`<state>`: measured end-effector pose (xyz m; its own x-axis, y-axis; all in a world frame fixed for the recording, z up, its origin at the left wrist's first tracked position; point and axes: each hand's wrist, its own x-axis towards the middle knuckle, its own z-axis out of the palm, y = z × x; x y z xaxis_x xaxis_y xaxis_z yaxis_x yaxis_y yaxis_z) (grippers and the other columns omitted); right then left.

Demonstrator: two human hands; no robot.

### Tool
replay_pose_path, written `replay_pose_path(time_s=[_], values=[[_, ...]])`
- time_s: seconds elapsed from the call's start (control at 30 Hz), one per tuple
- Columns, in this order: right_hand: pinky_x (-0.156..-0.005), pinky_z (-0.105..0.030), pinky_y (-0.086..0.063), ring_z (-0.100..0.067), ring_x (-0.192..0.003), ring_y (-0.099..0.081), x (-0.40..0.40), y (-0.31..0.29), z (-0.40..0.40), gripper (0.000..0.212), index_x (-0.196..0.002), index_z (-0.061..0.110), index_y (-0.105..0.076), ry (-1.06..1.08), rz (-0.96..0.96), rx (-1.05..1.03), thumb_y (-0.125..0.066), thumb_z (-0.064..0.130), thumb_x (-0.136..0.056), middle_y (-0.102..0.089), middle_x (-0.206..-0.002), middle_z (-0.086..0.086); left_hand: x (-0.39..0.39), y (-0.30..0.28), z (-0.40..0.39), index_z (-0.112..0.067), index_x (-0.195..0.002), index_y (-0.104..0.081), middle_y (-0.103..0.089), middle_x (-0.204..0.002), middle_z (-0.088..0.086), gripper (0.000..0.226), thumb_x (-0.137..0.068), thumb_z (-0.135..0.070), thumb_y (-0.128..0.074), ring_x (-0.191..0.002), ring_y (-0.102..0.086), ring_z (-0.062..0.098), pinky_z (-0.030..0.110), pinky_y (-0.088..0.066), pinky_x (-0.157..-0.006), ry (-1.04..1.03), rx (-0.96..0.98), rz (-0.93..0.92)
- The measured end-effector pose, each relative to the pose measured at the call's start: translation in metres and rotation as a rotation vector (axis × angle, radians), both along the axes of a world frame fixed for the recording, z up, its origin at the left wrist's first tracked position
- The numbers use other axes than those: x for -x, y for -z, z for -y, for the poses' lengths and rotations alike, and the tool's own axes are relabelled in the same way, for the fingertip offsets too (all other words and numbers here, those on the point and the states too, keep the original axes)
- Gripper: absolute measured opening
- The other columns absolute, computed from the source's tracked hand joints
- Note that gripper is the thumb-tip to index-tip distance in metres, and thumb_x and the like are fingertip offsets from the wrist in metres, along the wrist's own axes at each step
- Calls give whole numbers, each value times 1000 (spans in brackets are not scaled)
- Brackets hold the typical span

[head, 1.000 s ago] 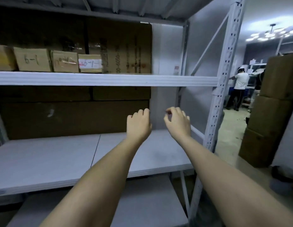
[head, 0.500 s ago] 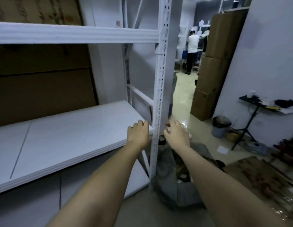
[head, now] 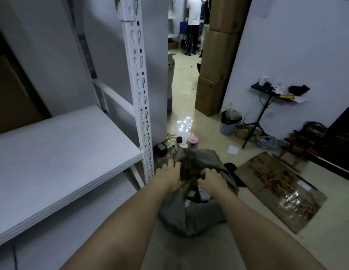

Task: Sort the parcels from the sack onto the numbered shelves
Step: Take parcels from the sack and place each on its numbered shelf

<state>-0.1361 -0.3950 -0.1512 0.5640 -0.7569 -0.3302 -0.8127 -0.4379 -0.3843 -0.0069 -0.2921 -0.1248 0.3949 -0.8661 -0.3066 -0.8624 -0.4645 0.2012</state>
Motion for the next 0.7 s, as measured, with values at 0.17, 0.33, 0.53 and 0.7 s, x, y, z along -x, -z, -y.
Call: replay_pose_path(time_s=[0.17,0.33,0.53,0.7], values=[[-103,-43,-40,-28,-126,-43,3,26,60,43,-137,19,-43,-38,-87,-66,-48,35,-97,-42,-139,-7,-3,24,53,-13,-149,-18,-17,-150,16,64,-95,-27,-50,-133,-30,38,48,-34,-103,39,-94,-20],[-101,-41,-42,-28,-121,-46,-5,59,133,43,-136,19,-43,-156,-180,-91,-47,36,-97,-43,-135,-7,-10,58,117,-13,-148,-21,-18,-150,15,61,-96,-28,-49,-134,-29,36,47,-32,-105,-15,-168,-42],[-100,-40,-42,-30,-121,-44,-23,87,232,41,-135,16,-44,-368,-306,-103,-45,34,-98,-43,-134,-9,-16,90,196,-12,-145,-27,-21,-150,14,52,-98,-28,-43,-133,-31,36,45,-32,-104,-143,-223,-82],[-104,-41,-39,-32,-127,-41,-44,100,289,46,-139,14,-40,-483,-383,-79,-42,36,-99,-40,-140,-12,-12,109,228,-12,-142,-32,-26,-147,14,50,-96,-29,-44,-132,-32,35,45,-33,-102,-213,-294,-132]])
